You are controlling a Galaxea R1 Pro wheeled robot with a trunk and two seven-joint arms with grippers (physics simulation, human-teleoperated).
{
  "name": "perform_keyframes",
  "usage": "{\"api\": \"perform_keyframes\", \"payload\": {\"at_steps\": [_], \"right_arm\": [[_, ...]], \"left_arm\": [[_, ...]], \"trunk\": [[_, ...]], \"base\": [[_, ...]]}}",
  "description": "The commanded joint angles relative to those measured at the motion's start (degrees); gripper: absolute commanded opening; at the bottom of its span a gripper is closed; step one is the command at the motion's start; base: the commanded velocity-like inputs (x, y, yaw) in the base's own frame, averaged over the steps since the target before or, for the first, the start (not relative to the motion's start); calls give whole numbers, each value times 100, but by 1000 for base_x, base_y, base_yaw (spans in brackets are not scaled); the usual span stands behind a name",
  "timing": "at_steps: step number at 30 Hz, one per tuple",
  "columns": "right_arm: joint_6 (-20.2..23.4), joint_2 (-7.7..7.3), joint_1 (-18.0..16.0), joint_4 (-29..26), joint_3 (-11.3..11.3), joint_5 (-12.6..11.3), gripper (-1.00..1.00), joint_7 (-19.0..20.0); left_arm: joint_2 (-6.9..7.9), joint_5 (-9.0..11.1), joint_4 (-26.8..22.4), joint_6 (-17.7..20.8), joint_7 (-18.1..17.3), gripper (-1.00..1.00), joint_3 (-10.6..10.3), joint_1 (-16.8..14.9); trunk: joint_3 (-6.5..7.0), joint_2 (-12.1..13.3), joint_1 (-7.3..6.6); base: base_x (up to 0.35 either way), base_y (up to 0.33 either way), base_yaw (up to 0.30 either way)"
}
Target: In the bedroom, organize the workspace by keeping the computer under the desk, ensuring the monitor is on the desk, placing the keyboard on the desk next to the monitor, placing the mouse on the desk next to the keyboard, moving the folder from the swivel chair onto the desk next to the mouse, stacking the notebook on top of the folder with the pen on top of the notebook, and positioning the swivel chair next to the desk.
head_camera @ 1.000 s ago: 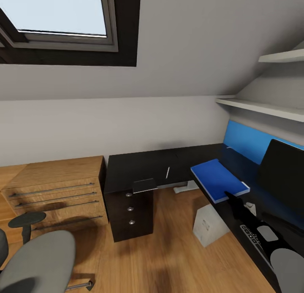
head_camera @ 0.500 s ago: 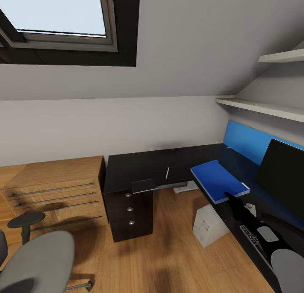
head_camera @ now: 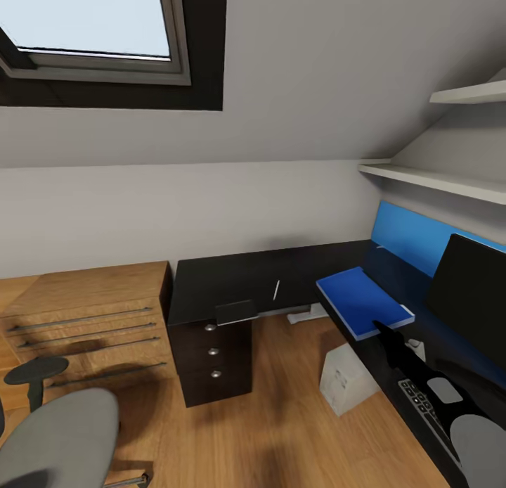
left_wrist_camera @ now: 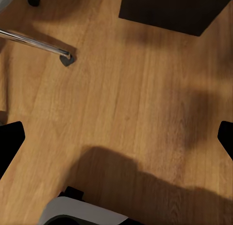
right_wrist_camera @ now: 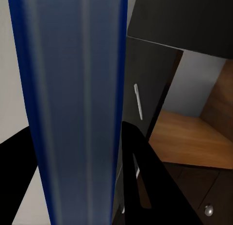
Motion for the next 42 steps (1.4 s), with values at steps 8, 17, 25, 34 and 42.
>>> {"api": "perform_keyframes", "payload": {"at_steps": [8,17,25,34,42], "right_arm": [[40,8,-5,73,-23,-45,-100,-12],[108,-5,-5,76,-31,-53,-100,-398],[760,-24,-5,70,-117,-62,-100,-687],[891,-26,-5,67,-256,-67,-100,-739],[897,-28,-5,67,-300,-151,-100,-717]], "left_arm": [[-3,46,-10,-1,-28,100,9,1],[-3,46,-10,-1,-28,100,5,1],[-3,46,-10,-1,-28,100,1,1],[-5,46,-10,-1,-28,100,0,1],[-6,46,-10,-1,-28,100,0,1]], "trunk": [[-9,-8,3],[-9,-8,3],[-9,-8,3],[-9,-8,3],[-9,-8,3]], "base": [[121,-92,0],[15,-11,0],[0,0,0],[49,-25,0],[102,-65,0]]}}
